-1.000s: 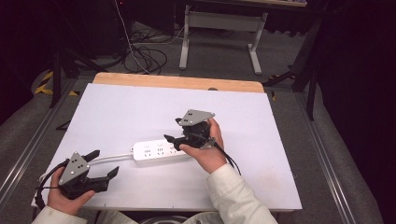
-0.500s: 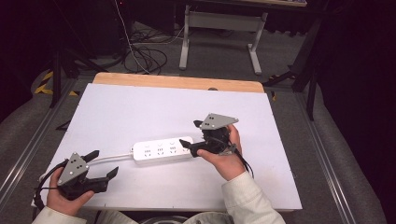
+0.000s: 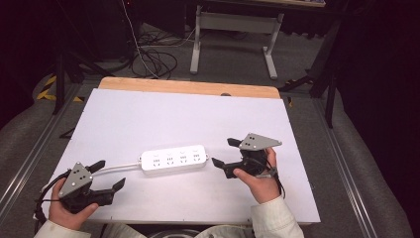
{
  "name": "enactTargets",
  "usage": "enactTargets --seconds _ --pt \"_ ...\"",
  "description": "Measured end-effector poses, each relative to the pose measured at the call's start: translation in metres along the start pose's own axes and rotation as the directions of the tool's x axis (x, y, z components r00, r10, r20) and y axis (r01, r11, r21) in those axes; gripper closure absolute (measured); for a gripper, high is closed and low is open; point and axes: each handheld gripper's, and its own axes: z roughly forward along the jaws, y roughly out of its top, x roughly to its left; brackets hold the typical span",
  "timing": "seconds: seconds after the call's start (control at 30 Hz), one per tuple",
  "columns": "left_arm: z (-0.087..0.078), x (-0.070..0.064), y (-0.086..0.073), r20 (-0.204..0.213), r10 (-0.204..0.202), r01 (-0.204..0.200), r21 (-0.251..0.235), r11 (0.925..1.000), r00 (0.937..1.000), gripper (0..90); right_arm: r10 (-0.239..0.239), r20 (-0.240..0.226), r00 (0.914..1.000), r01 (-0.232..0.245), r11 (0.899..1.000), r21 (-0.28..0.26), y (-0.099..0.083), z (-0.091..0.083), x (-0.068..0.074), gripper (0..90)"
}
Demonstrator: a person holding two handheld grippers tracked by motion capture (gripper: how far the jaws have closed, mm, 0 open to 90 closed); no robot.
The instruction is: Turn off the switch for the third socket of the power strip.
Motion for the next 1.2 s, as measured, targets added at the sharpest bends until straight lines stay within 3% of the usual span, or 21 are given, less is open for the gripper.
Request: enactTargets --seconds 0.27,0.63,1.2 --pt "-0.005 0.001 0.001 0.019 0.000 0.000 0.002 1.0000 0.9998 14.0 0.018 0.007 0.9998 -0.018 1.000 -0.012 -0.025 -0.012 -0.007 16.0" --pt "-0.009 0.003 0.000 0.060 0.007 -0.007 -0.001 1.0000 0.9982 9.0 0.021 0.025 0.9995 -0.021 1.000 0.012 -0.057 -0.020 -0.008 14.9" --pt "-0.012 0.006 -0.010 0.045 0.011 -0.012 0.021 0.9997 0.9989 8.4 0.075 0.052 0.9958 -0.079 0.995 0.069 -0.104 -0.028 -0.007 14.7"
